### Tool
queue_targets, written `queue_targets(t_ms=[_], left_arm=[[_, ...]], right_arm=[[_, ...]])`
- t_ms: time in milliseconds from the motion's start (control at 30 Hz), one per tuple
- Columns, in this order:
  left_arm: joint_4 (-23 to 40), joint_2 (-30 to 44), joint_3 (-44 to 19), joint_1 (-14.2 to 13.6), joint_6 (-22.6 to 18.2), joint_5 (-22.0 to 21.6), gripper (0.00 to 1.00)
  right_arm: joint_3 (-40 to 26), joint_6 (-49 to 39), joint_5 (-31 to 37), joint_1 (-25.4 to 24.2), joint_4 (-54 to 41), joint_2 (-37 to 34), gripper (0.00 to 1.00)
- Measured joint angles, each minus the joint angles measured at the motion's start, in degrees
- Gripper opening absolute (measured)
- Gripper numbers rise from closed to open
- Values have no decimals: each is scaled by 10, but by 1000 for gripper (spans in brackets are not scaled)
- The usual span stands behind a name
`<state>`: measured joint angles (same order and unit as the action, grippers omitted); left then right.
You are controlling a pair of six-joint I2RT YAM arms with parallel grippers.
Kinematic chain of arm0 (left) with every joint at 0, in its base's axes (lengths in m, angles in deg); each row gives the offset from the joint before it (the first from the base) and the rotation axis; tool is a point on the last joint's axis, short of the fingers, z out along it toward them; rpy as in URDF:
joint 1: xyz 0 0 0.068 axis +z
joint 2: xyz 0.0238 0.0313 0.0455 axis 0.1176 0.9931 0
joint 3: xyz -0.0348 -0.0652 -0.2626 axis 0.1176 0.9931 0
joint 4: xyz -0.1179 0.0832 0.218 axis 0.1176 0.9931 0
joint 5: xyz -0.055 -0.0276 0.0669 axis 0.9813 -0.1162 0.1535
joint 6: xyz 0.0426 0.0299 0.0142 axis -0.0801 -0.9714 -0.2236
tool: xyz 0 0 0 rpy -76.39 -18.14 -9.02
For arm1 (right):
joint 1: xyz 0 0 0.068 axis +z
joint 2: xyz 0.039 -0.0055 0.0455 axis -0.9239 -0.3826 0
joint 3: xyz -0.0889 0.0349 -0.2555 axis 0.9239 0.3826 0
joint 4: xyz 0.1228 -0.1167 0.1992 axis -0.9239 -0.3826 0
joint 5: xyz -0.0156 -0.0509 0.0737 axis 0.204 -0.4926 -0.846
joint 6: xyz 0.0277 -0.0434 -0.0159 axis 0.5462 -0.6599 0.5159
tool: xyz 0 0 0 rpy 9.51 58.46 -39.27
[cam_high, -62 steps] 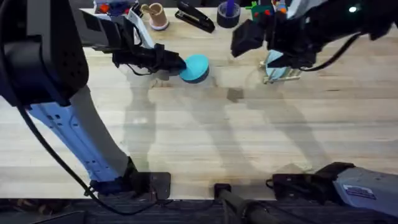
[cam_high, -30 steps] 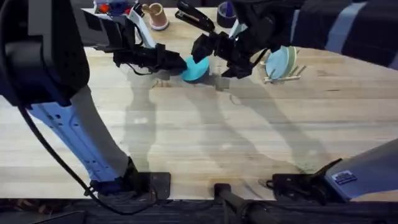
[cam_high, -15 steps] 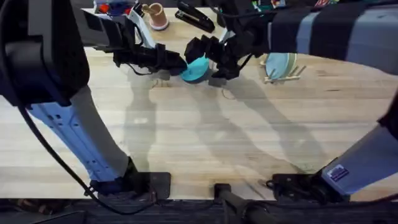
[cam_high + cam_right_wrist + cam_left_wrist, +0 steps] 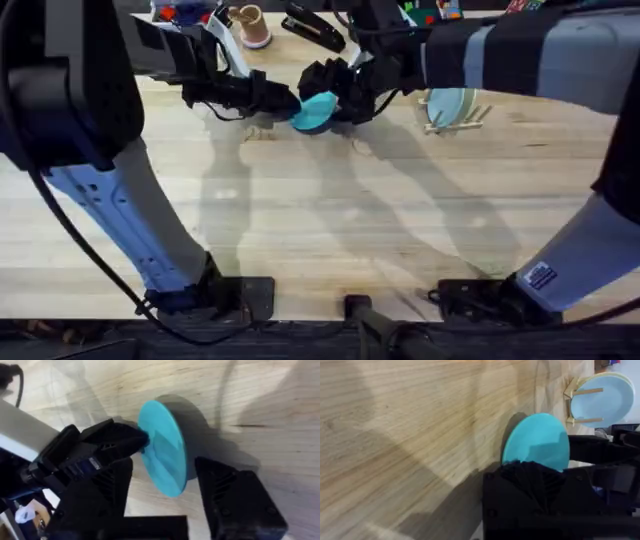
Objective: Pick up the plates from the table one by one and place each into a slot on the dish rack.
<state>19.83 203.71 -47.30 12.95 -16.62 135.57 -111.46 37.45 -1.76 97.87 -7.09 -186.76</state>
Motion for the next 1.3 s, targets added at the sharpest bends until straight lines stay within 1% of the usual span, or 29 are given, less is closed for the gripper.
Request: queue_targets(t_ms=[167,200,233,267,333,367,400,867,967,1100,1300], left_arm=[[0,0,0,0,0,0,39],[0,0,0,0,0,0,39],[0,0,0,0,0,0,39],[0,0,0,0,0,0,39],[0,0,0,0,0,0,39],[0,0,0,1,0,1,39],[-1,0,-2,3,1,3,39],[-1,0,-3,5,2,-1,39],[14,0,-10,5,2,-4,39],[44,0,-21,0,-1,-22,39],[71,-15,-26,-3,-13,-60,39]], right_arm=[[0,13,0,4,5,-19,556],[0,14,0,5,4,-21,498],[0,15,0,5,4,-21,435],[0,16,0,5,5,-21,346],[0,19,-6,6,6,-20,140],[0,22,-15,4,11,-16,70],[-1,22,-19,4,17,-12,45],[-2,22,-25,5,17,-9,30],[-2,18,-23,6,14,-6,31],[-2,7,-10,7,-12,9,32],[-1,-30,36,8,-92,61,32]])
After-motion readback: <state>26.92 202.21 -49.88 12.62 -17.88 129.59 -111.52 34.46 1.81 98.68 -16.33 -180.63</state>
